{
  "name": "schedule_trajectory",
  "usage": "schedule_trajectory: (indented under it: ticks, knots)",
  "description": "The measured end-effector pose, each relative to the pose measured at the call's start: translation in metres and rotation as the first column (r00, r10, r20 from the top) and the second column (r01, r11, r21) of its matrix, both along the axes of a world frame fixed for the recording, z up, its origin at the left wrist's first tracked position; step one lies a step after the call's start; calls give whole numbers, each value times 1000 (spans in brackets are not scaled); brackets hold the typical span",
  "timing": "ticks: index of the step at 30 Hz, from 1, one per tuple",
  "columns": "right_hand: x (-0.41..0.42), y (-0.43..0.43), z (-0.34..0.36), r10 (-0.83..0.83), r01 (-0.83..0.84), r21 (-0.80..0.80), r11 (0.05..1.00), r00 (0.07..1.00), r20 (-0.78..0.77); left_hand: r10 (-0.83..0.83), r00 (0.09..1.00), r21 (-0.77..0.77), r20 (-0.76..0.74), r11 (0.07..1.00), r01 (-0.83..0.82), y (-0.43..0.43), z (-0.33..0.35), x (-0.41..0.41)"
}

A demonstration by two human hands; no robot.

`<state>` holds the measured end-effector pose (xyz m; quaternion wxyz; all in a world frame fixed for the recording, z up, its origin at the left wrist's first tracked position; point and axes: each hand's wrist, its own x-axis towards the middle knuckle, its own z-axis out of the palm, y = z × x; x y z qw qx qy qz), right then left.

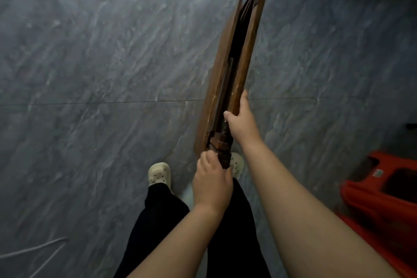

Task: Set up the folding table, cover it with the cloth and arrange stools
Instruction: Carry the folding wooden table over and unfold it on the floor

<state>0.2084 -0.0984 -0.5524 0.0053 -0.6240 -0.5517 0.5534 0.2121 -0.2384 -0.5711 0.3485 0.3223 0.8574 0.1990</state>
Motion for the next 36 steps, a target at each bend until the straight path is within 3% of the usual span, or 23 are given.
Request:
schedule_trajectory:
  ticks: [7, 14, 18, 21, 25, 29, 36]
  knots:
    - [29, -79, 0, 38, -38, -42, 998, 999, 9, -45, 998, -34, 43, 998, 46, -75, 2, 29]
    - [39, -86, -10, 53, -53, -2, 999, 998, -27, 36, 997, -2, 70, 999, -36, -82, -5, 38]
    - [50, -81, -9, 63, -63, 3, 998, 995, -80, -111, 973, 9, 204, 994, 111, -82, -9, 18]
    - [54, -79, -14, 88, -89, 4, 996, 988, -125, -263, 902, 126, 344, 964, 233, -80, -8, -24]
    - [52, -82, -26, 148, -138, 71, 988, 978, -148, -427, 901, 173, 71, 895, 410, -61, -33, -79]
    - [53, -86, -39, 179, -152, 168, 974, 972, -155, -708, 682, 27, -183, 690, 723, -15, -79, -108]
    - [62, -88, -54, 123, -87, 149, 985, 960, -253, -951, 233, -130, -203, 262, 956, 52, -125, -120]
